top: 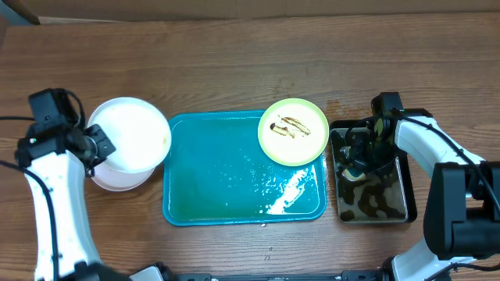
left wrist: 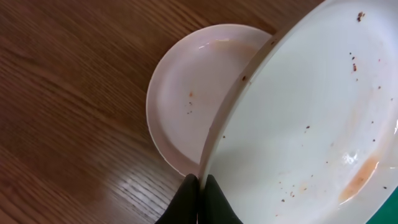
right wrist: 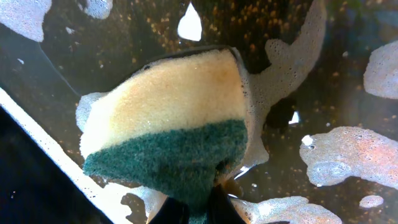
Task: Clean dirty plates on tray and stack at the side
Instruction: 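Carry the white plate left and stack it on the cleaned plate, then release the plate and move the left gripper to the yellow plate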
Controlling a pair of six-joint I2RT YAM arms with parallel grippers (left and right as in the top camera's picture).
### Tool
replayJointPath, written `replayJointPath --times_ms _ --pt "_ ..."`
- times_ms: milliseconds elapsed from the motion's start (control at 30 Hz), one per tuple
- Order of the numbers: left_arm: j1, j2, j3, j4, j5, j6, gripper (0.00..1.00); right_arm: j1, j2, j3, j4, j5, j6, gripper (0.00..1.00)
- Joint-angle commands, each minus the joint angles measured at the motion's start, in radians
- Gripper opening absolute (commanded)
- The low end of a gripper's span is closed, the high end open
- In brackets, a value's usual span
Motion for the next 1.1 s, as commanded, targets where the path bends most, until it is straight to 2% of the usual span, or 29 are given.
replayJointPath --times_ms 0,233,300,333,367,467,667,867,900,1000,1067 --pt "0.05 0.065 0.009 0.021 0.042 0.016 0.04 -0.002 0.003 -0.026 -0.007 -0.006 -0.007 0.04" --pt "0.109 0.18 0.009 0.051 0.042 0.015 0.04 -0.002 0.003 -0.026 -0.013 -0.006 -0.008 0.04" --pt "0.113 0.193 0.009 0.051 0.041 0.015 0.13 -0.002 0.003 -0.026 -0.014 -0.006 -0.008 0.04" --pt "0.114 0.194 0.009 0.05 0.042 0.015 0.22 -0.002 0.003 -0.026 -0.014 -0.006 -0.008 0.04" --pt "0.115 0.193 0.009 0.05 0.048 0.015 0.26 -0.002 0.003 -0.026 -0.015 -0.006 -0.007 0.04" --pt "0.115 0.187 0.019 0.045 0.132 0.016 0.4 -0.002 0.003 -0.026 -0.015 -0.006 -0.019 0.04" --pt "0.06 0.153 0.07 -0.003 0.285 0.051 0.54 -0.002 0.003 -0.026 -0.015 -0.006 -0.03 0.04" --pt "-0.126 0.074 0.071 -0.003 0.373 0.085 0.59 -0.002 0.003 -0.026 -0.015 -0.006 -0.029 0.04" --pt "-0.162 0.069 0.071 0.001 0.385 0.089 0.66 -0.002 0.003 -0.026 -0.015 -0.006 -0.029 0.04" --pt "-0.269 0.071 0.071 0.007 0.435 0.087 0.97 -0.002 0.003 -0.026 -0.015 -0.006 -0.03 0.04" --pt "-0.339 0.077 0.071 0.008 0.509 0.071 1.0 -0.002 0.003 -0.026 -0.015 -0.006 -0.03 0.04"
